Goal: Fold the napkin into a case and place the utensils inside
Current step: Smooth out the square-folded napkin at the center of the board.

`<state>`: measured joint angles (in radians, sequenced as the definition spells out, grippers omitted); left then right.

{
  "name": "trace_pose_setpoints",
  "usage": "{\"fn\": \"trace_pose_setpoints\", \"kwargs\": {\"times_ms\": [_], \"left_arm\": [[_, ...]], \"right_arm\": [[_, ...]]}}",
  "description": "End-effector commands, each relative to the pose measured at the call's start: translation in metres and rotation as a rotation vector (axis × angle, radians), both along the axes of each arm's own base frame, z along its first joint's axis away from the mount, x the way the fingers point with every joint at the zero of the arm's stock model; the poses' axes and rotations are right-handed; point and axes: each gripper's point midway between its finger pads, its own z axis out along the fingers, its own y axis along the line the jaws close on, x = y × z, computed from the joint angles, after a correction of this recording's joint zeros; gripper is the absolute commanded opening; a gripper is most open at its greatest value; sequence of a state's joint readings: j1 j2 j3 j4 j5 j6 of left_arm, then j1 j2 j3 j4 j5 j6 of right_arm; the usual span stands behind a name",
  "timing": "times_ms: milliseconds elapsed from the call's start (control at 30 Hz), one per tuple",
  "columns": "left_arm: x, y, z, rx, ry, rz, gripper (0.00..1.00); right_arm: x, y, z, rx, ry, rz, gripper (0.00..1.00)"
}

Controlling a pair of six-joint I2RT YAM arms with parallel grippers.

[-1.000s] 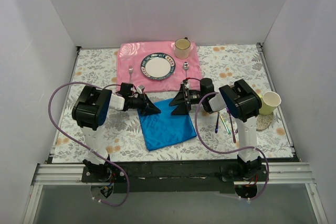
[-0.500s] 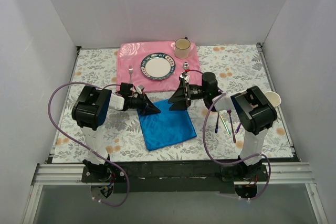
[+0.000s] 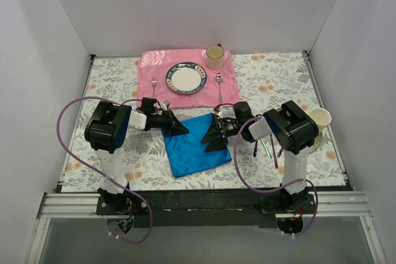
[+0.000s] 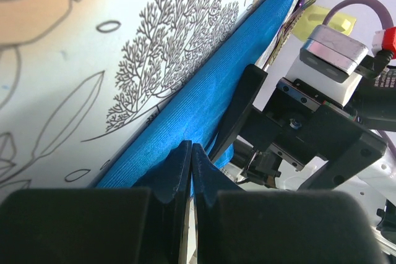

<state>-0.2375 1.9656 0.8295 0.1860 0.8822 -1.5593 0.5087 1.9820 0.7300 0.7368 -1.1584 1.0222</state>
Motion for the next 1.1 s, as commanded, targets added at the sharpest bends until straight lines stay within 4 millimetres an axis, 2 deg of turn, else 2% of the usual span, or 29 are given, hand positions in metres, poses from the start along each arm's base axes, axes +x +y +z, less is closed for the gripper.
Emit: {"fn": "trace_pose_setpoints", "kwargs": {"times_ms": [0,100,233,367,467,567,667,700,800,1067], "left_arm": [[0.001,0.015,-0.022,0.102,0.026,0.052,0.0],[0.003,0.014,-0.021,0.101,0.022,0.053,0.0],[0.002,0.015,-0.022,0.107,0.022,0.052,0.0],[0.003,0.015,-0.021,0.105,0.019,0.052,0.0],[0.003,0.015,-0.021,0.104,0.015,0.049,0.0],[0.002,0.015,-0.022,0.103,0.018,0.049,0.0],[0.002,0.015,-0.022,0.105,0.017,0.048,0.0],[0.002,0.015,-0.022,0.104,0.018,0.047,0.0],[0.003,0.015,-0.021,0.107,0.015,0.046,0.0],[0.002,0.017,-0.023,0.113,0.018,0.05,0.0]], "right_arm": [[-0.009,-0.017,-0.018,-0.031,-0.004,0.026,0.99],[-0.013,-0.028,-0.03,-0.071,-0.009,0.042,0.99],[-0.013,-0.036,-0.028,-0.075,-0.022,0.047,0.99],[-0.006,-0.032,-0.004,-0.048,-0.065,0.047,0.99],[-0.006,-0.027,0.028,-0.013,-0.121,0.049,0.99],[-0.021,-0.019,0.046,0.002,-0.134,0.067,0.99],[-0.04,-0.009,0.054,0.026,-0.119,0.096,0.99],[-0.049,-0.008,0.049,0.018,-0.105,0.109,0.99],[-0.06,-0.008,0.034,-0.002,-0.074,0.129,0.99],[-0.071,-0.022,-0.012,-0.084,0.027,0.145,0.99]]}}
